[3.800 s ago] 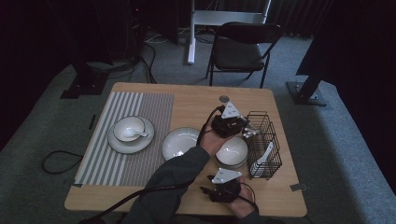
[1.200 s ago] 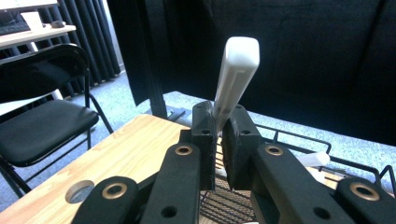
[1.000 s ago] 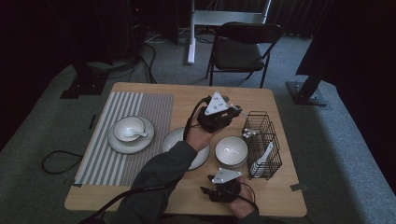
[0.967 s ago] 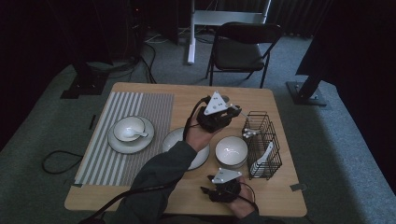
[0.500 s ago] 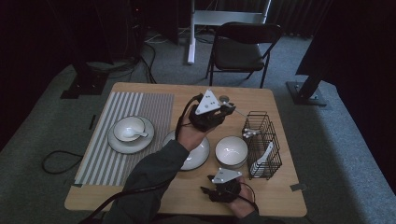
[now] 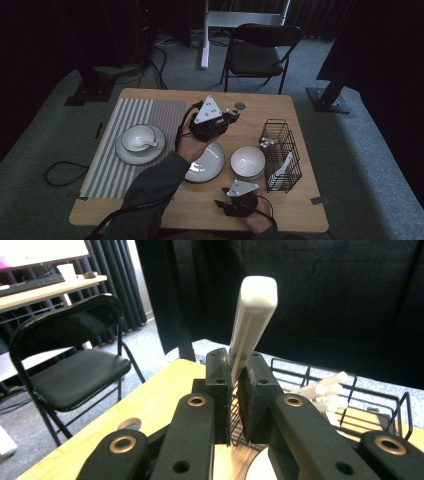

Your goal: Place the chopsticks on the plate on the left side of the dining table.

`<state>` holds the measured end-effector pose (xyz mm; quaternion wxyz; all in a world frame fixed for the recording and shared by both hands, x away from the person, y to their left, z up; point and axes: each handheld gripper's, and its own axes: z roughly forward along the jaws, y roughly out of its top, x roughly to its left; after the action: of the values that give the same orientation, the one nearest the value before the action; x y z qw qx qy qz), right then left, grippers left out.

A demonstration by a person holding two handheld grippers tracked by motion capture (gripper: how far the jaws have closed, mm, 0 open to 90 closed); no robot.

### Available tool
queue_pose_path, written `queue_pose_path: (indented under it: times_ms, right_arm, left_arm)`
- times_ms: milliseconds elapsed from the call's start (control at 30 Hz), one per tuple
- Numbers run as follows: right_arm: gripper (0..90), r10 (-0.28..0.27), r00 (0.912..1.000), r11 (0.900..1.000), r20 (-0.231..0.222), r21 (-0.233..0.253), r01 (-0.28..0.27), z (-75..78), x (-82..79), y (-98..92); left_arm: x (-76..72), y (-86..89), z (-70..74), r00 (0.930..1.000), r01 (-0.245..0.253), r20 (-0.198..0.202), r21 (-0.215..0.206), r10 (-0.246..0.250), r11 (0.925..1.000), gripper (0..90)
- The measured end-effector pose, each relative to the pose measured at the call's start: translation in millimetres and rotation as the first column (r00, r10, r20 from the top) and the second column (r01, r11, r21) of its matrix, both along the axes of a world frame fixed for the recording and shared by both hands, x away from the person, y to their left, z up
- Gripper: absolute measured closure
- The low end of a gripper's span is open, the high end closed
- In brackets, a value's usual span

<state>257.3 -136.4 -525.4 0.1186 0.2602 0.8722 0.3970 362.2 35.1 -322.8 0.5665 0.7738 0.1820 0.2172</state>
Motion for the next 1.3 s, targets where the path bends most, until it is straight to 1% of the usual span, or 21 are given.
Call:
queue_pose_path:
  times_ms: [133,267,367,600,833,1033,1067,1100,1133,1167,1200,1233,1267,1300]
  right_arm:
    - [47.8,-0.001,1.0000,1.000,0.000,-0.001,0.001,0.0,0.0,0.0]
    - [47.8,-0.001,1.0000,1.000,0.000,-0.001,0.001,0.0,0.0,0.0]
    - [47.9,0.002,1.0000,1.000,-0.003,0.003,-0.002,0.1,0.8,-0.8]
    - [47.9,0.002,1.0000,1.000,-0.005,0.004,-0.002,0.1,0.8,-0.9]
    - [48.8,0.002,1.0000,1.000,-0.007,0.011,-0.002,1.3,0.1,-1.1]
    - [49.8,0.004,0.9996,1.000,0.026,0.024,-0.005,11.0,-1.6,-1.5]
    - [50.4,0.004,0.9991,0.999,0.043,0.032,-0.006,16.8,-2.6,-2.2]
    - [50.4,0.004,0.9991,0.999,0.043,0.032,-0.006,16.8,-2.6,-2.2]
    - [50.8,-0.001,0.9982,0.999,0.060,0.041,-0.002,22.8,-3.3,-3.0]
    - [50.8,-0.001,0.9982,0.999,0.060,0.041,-0.002,22.8,-3.3,-3.0]
    - [51.2,-0.002,0.9977,0.999,0.068,0.042,-0.001,25.7,-3.4,-3.5]
    - [51.7,-0.008,0.9964,0.999,0.085,0.049,0.003,31.4,-3.3,-4.0]
    - [51.8,-0.008,0.9955,0.999,0.095,0.054,0.003,34.0,-2.9,-4.0]
    - [51.8,-0.008,0.9955,0.999,0.095,0.054,0.003,34.0,-2.9,-4.0]
  left_arm:
    - [0.3,5.6,-3.7,0.9999,-0.008,-0.009,0.007,0.008,0.9999,84.7]
    - [-0.6,9.3,-5.4,0.9999,-0.009,-0.009,0.012,0.009,0.9999,84.7]
    - [-1.7,16.1,-8.1,0.9998,-0.015,-0.013,0.019,0.016,0.9997,84.7]
    - [0.2,29.2,-14.6,0.9989,-0.029,-0.037,0.020,0.029,0.9994,84.7]
    - [-1.3,37.6,-21.7,0.9981,-0.038,-0.047,0.026,0.039,0.9989,84.7]
    - [-3.2,42.5,-24.5,0.9979,-0.040,-0.050,0.039,0.042,0.9984,84.7]
    - [-3.5,43.3,-24.8,0.9979,-0.040,-0.050,0.040,0.042,0.9984,84.7]
    - [-3.9,44.3,-25.2,0.9978,-0.041,-0.051,0.041,0.043,0.9983,84.7]
    - [-4.2,45.4,-25.6,0.9977,-0.042,-0.052,0.043,0.044,0.9982,84.7]
    - [-4.4,46.5,-25.9,0.9976,-0.043,-0.052,0.044,0.046,0.9981,84.7]
    - [-4.7,47.6,-26.2,0.9975,-0.045,-0.053,0.044,0.047,0.9980,84.7]
    - [-5.3,50.1,-26.6,0.9972,-0.047,-0.056,0.044,0.050,0.9979,84.7]
    - [-5.5,51.2,-26.8,0.9972,-0.048,-0.056,0.044,0.050,0.9979,84.7]
    - [-5.5,51.2,-26.8,0.9972,-0.048,-0.056,0.044,0.050,0.9979,84.7]
